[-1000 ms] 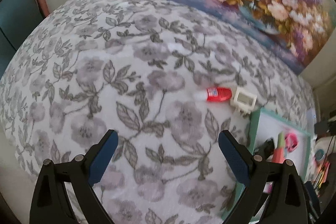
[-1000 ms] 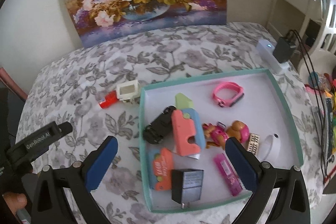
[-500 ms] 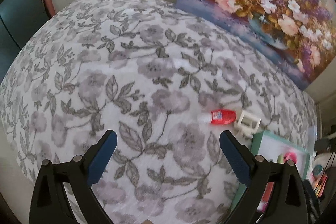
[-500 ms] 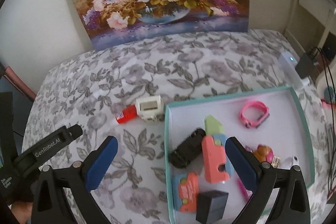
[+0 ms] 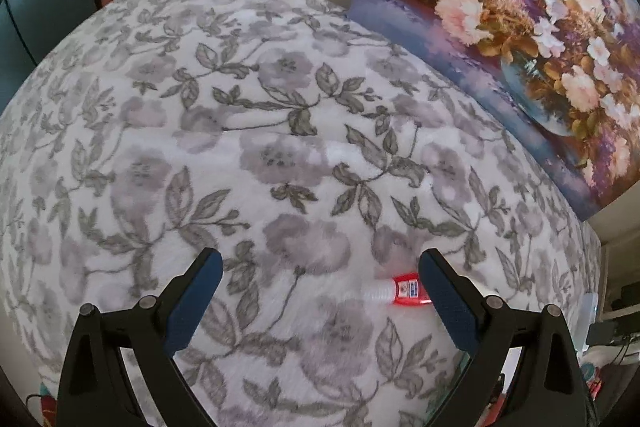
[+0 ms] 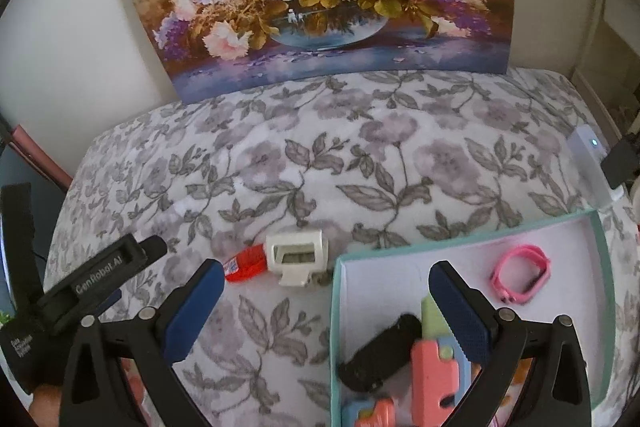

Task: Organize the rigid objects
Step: 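Grasp the red glue bottle with the left gripper while the right grasps the white clip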

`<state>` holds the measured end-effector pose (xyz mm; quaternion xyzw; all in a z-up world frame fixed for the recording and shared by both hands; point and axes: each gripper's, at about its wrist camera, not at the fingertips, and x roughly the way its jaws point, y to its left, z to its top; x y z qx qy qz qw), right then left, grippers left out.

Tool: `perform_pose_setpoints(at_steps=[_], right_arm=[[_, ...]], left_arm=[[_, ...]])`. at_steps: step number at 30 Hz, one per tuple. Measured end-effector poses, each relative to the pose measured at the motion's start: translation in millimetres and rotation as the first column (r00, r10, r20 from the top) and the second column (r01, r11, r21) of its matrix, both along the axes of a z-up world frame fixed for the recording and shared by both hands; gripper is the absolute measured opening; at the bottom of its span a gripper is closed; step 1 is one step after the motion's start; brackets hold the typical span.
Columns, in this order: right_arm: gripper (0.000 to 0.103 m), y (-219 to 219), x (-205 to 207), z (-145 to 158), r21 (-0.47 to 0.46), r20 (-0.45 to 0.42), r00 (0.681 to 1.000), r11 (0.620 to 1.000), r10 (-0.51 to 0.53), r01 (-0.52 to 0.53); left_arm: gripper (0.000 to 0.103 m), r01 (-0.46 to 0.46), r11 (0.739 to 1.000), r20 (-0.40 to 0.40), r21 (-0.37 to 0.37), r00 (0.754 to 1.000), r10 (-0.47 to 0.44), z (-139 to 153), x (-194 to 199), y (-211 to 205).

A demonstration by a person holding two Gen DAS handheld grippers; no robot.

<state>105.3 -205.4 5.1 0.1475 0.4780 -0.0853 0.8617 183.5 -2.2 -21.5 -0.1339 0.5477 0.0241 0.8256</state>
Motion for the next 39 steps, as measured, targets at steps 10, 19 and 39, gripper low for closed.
perform_pose_setpoints(at_steps=[10, 19, 39], right_arm=[[0.103, -4, 27, -19, -0.034, -0.021, 1.000, 0.999, 0.001, -0.002], [0.103, -11, 22, -28, -0.054, -0.049, 0.999, 0.998, -0.020, 0.017], [0.103, -27, 15, -32, -0.038, -0.053, 0.997, 0.998, -0.050, 0.048]], left_arm=[[0.098, 0.092, 0.996, -0.045, 0.018, 0.995, -0.091, -29, 21, -23], [0.098, 0.116, 0.993, -0.048, 0.010, 0.992, -0.116, -31, 21, -29], [0.098, 0.280, 0.958, -0.055, 0.066, 0.959, -0.277, -60, 20, -85]])
